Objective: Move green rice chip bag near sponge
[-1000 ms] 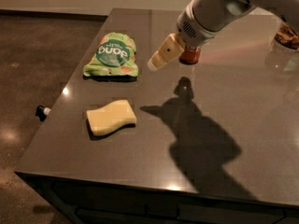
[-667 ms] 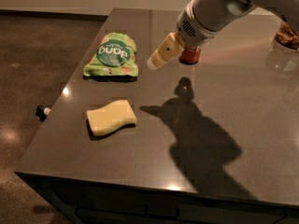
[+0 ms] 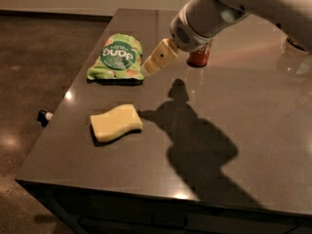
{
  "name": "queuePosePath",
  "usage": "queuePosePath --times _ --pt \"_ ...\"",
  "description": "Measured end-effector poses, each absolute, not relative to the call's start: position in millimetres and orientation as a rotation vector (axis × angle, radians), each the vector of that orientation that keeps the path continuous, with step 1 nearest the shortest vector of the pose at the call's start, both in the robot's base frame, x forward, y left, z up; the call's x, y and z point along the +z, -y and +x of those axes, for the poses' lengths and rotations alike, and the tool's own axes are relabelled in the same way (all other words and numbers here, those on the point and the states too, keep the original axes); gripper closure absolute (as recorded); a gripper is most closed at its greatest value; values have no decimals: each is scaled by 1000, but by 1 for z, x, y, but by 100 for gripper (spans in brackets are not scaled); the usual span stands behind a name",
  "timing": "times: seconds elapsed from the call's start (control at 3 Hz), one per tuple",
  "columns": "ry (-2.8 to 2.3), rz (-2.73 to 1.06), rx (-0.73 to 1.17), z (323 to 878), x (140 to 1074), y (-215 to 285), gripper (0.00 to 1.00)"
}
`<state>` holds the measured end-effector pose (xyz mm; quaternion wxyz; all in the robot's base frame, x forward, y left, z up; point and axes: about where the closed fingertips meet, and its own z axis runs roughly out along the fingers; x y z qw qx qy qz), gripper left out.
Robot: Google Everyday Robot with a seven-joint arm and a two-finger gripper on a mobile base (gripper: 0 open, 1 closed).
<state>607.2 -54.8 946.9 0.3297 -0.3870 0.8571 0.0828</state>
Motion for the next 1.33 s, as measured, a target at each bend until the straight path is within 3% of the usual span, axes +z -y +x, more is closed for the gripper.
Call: queuePosePath --times 1.33 --pt "-2236 -1065 250 662 922 -37 0"
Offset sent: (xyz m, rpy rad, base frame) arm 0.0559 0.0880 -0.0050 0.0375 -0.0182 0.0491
